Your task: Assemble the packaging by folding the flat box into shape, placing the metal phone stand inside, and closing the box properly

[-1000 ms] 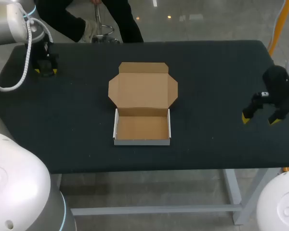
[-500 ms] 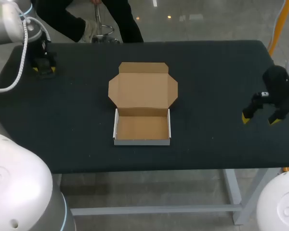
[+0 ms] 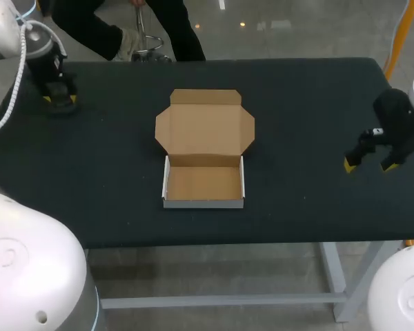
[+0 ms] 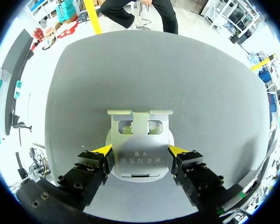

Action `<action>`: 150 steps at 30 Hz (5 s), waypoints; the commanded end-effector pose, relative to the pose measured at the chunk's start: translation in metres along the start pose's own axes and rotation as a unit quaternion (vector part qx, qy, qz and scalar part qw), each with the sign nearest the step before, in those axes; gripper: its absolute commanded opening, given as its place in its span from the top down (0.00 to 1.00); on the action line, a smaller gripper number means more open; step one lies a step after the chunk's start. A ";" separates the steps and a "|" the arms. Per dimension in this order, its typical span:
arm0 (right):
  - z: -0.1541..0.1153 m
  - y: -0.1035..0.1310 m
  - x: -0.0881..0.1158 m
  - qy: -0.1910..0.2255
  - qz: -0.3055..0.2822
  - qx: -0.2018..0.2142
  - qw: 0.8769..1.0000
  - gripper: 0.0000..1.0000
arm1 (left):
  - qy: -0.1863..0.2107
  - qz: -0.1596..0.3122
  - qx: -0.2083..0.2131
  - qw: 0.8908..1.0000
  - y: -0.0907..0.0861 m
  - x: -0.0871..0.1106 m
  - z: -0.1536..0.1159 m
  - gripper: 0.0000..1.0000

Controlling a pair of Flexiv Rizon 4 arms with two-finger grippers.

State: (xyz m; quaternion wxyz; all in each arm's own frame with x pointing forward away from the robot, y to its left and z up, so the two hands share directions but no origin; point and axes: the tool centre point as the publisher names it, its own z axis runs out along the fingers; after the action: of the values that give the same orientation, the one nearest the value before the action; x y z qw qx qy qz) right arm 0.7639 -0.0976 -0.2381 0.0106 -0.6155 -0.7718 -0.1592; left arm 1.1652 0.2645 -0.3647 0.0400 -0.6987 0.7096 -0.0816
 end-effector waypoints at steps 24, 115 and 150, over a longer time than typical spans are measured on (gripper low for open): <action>0.033 0.002 0.020 0.053 -0.352 -0.053 0.933 0.00 | 0.021 0.042 -0.015 0.999 0.072 0.042 -0.043 1.00; 0.092 0.036 0.055 0.066 -0.473 -0.111 0.871 0.00 | 0.056 0.259 -0.037 0.964 0.299 0.306 -0.132 1.00; 0.092 0.036 0.055 0.066 -0.473 -0.111 0.871 0.00 | 0.054 0.314 0.011 0.948 0.280 0.392 -0.064 1.00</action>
State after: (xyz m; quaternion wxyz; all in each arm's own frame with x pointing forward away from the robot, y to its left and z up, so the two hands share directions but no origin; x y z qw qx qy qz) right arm 0.8046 -0.0120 -0.3075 -0.0838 -0.1633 -0.9462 -0.2666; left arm 0.8633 -0.1131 -0.3155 0.0276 -0.4314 0.8945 -0.1140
